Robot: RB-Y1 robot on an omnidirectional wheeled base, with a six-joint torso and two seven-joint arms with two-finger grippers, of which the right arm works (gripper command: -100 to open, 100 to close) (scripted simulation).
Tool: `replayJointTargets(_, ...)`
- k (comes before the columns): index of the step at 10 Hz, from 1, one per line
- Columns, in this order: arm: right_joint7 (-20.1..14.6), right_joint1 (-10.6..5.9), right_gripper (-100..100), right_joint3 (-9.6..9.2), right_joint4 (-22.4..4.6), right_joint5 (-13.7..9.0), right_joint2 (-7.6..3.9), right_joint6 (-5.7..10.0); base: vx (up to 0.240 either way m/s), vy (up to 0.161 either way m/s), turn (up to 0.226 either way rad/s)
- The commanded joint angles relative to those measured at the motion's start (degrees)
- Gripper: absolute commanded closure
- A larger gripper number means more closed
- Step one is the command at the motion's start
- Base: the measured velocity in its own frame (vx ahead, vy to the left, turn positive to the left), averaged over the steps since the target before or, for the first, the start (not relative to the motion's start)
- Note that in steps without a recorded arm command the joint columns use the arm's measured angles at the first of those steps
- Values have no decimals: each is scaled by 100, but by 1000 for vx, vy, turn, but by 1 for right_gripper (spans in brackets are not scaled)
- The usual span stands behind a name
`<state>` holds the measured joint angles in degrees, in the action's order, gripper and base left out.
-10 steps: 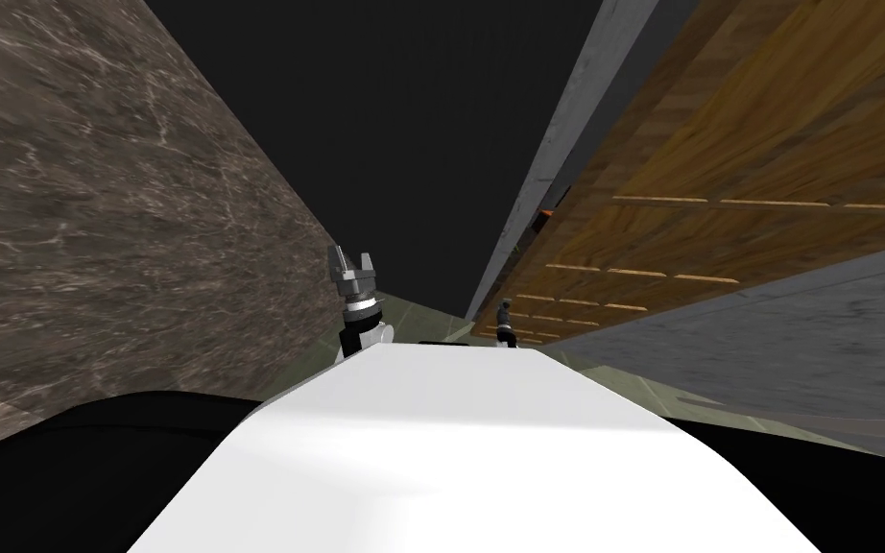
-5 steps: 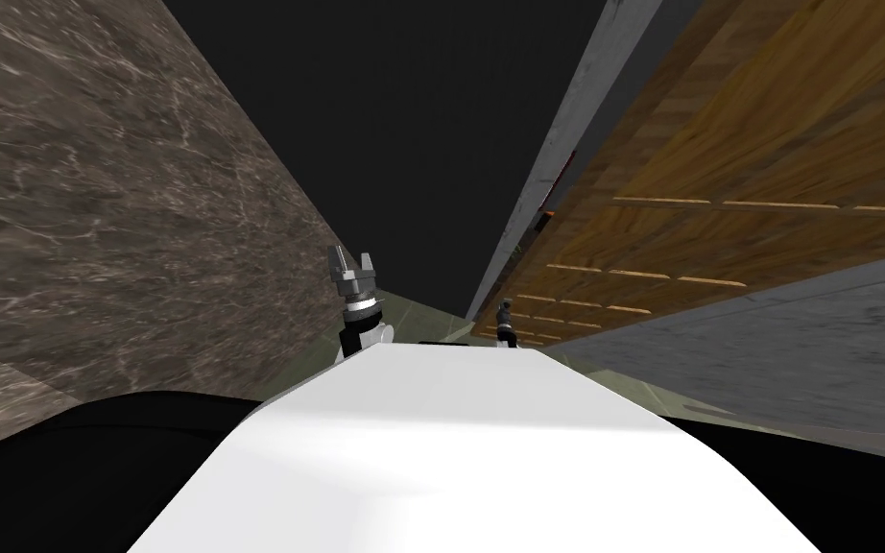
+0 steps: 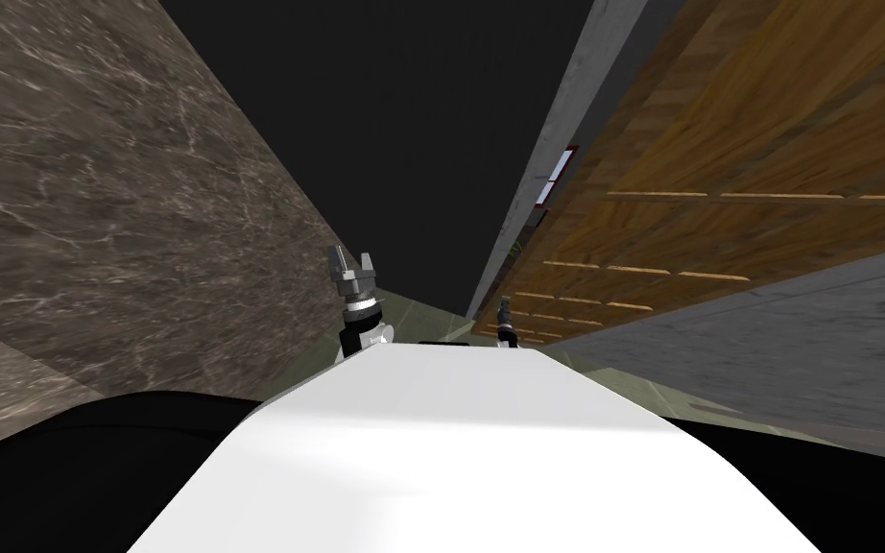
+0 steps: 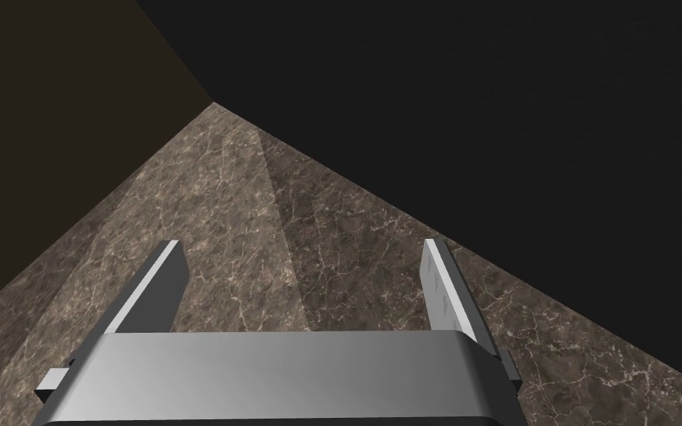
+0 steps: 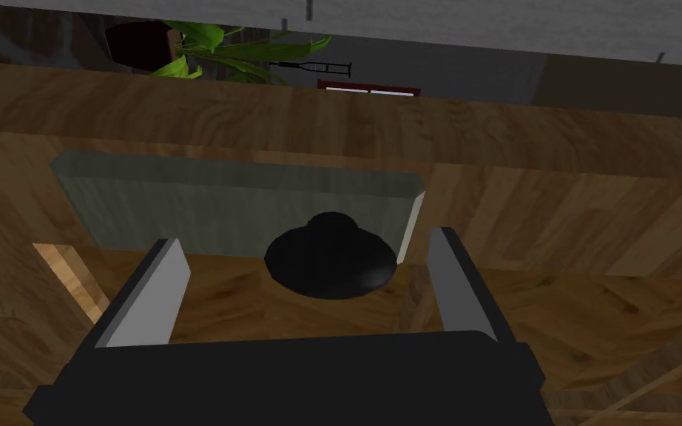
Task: Pull the door open
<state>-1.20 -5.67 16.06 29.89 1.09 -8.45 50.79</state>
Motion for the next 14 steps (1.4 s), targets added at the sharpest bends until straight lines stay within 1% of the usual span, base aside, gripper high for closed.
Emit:
replayJointTargets(1, 218, 4, -100, 17, -4, 48, -17, 18, -12, -4, 4)
replayJointTargets(4, 709, 34, -100, 57, 11, 171, -53, 57, -25, 6, 1)
replayJointTargets(5, 768, 34, -100, 57, 11, 171, -53, 57, -24, 6, 0)
replayJointTargets(7, 1133, 58, -100, 89, 23, 270, -83, 89, -25, 5, 0)
replayJointTargets(8, 1208, 58, -100, 89, 23, 270, -83, 89, -22, 1, 0)
replayJointTargets(9, 1422, 71, -100, 106, 30, 324, -99, 106, -21, 5, 1)
replayJointTargets(10, 1573, 85, -100, 124, 37, 381, -116, 124, -33, 8, 0)
replayJointTargets(11, 1671, 85, -100, 124, 37, 381, -116, 124, -25, 6, -2)
replayJointTargets(12, 1873, 99, -100, 143, 44, 440, -133, 143, -22, 5, 1)
replayJointTargets(13, 1908, 99, -100, 143, 44, 440, -133, 143, -18, 4, 0)
replayJointTargets(14, 2139, 114, -100, 162, 51, 500, -151, 162, -20, 4, 1)
